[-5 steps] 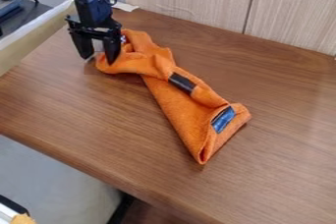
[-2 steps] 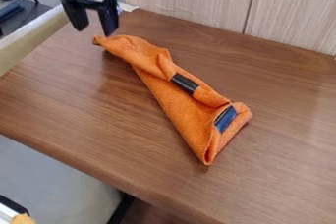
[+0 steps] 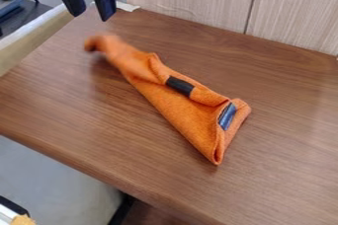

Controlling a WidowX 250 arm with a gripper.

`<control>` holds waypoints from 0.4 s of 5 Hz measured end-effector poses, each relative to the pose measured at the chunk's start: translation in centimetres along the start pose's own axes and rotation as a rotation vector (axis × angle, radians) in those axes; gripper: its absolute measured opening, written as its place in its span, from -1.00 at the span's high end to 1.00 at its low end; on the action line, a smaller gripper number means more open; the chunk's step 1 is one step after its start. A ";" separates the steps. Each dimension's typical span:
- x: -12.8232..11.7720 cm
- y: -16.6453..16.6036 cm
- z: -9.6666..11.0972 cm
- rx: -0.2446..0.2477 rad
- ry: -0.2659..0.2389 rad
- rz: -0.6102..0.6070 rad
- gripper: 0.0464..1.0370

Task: Unfold the cloth from bottom right to top left

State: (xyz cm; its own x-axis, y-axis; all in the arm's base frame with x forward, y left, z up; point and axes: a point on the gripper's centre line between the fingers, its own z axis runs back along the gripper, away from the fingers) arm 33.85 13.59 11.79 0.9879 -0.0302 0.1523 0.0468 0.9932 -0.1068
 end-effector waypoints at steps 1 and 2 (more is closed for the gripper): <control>-0.1 0.0 -0.1 -0.002 0.002 -0.004 -0.92; -0.1 0.0 -0.1 -0.001 0.003 -0.004 -0.92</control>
